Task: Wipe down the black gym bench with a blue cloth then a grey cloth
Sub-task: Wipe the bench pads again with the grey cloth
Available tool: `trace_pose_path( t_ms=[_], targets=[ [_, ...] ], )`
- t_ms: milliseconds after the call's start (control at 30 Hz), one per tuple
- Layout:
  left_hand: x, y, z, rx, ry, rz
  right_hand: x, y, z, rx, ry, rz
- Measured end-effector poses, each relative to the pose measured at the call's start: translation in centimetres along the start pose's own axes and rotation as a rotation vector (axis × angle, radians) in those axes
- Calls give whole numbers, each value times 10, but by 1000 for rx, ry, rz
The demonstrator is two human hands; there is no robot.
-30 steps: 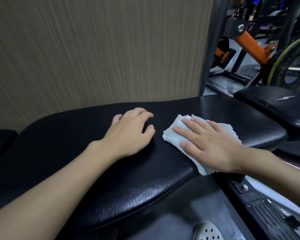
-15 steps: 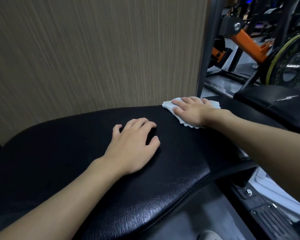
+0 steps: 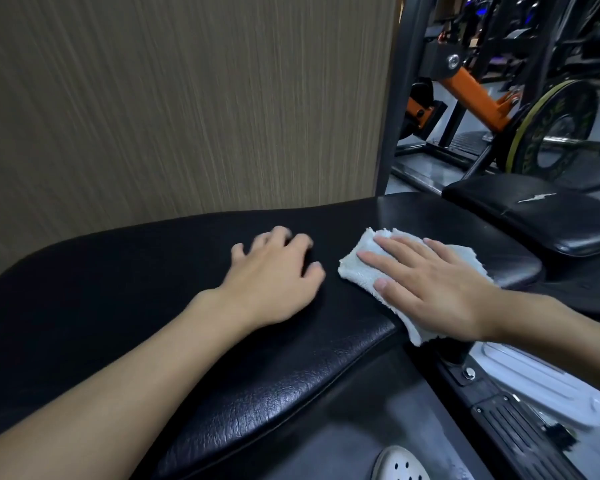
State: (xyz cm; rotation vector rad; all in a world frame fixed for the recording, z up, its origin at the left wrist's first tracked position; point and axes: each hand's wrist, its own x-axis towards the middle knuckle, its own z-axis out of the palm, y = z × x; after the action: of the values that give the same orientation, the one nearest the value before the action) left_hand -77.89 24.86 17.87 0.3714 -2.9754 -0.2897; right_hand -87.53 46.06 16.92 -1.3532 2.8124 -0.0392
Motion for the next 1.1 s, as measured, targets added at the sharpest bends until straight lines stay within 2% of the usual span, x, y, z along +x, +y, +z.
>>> trace_pose_path(
  t_ms=[100, 467, 633, 867, 1000, 1100],
  targets=[
    [4, 18, 13, 31, -37, 54, 18, 8, -2, 35, -12, 16],
    [7, 13, 19, 16, 8, 55, 145, 54, -7, 90, -28, 217],
    [5, 14, 16, -6, -1, 48, 121, 51, -4, 85, 12, 178],
    [1, 16, 14, -2, -20, 51, 24, 45, 2, 43, 24, 61],
    [-1, 22, 12, 63, -4, 283, 12, 47, 2, 34, 9, 73],
    [1, 26, 12, 23, -109, 300, 32, 53, -2, 54, -1, 102]
  ],
)
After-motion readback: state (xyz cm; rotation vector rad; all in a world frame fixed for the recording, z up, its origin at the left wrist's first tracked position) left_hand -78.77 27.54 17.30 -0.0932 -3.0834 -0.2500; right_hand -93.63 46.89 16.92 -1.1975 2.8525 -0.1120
